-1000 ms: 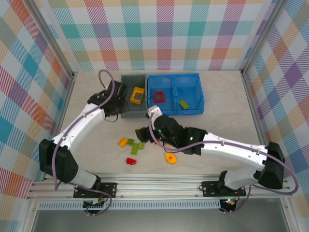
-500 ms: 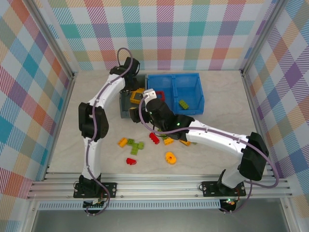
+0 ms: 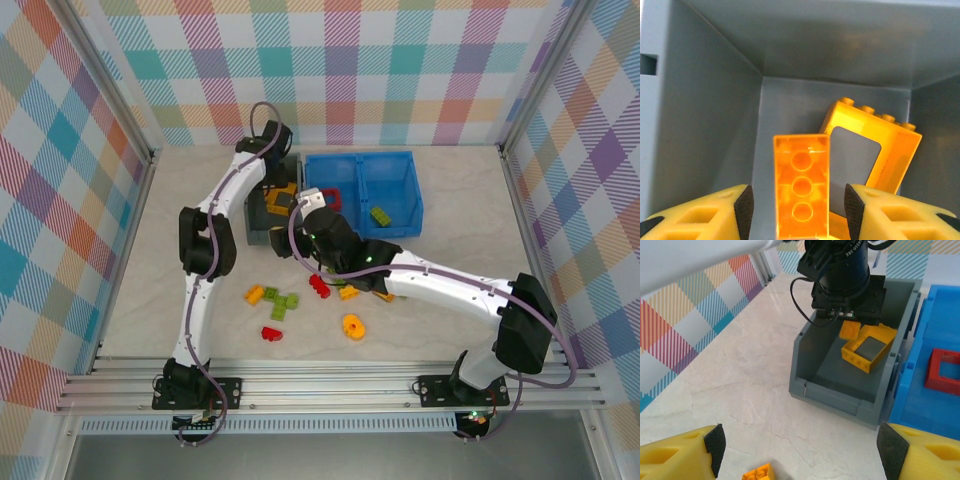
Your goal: Sort the legos into containers by color
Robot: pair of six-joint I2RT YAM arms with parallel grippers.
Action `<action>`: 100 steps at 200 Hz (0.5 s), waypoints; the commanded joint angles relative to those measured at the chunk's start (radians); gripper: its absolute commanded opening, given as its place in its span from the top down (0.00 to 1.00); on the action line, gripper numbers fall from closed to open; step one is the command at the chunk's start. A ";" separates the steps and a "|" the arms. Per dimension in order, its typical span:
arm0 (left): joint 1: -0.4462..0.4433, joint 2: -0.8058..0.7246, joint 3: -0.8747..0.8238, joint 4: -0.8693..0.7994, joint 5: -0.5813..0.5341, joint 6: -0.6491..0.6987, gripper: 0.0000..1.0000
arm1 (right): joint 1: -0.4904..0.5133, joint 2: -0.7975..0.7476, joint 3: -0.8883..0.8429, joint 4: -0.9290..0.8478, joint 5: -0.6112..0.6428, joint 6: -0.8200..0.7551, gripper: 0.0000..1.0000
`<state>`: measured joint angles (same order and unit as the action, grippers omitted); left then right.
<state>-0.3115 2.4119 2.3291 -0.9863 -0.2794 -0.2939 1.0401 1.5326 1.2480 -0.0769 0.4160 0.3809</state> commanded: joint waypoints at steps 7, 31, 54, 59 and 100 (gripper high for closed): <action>-0.010 -0.065 0.017 -0.033 0.005 0.002 0.45 | -0.006 -0.077 -0.045 -0.005 -0.002 0.017 0.19; -0.039 -0.157 0.010 -0.035 0.026 -0.017 0.45 | -0.018 -0.131 -0.097 -0.024 0.021 0.033 0.19; -0.073 -0.289 -0.056 -0.026 0.028 -0.049 0.47 | -0.045 -0.178 -0.146 -0.094 0.049 0.067 0.20; -0.081 -0.326 -0.086 -0.017 0.031 -0.058 0.47 | -0.054 -0.188 -0.159 -0.113 0.049 0.073 0.21; -0.168 -0.717 -0.471 0.093 0.081 -0.167 0.48 | -0.081 -0.185 -0.175 -0.302 -0.041 -0.018 0.35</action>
<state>-0.4324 1.9213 2.0369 -0.9424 -0.2398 -0.3733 0.9585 1.3338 1.0744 -0.2371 0.4370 0.4194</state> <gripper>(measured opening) 0.520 0.666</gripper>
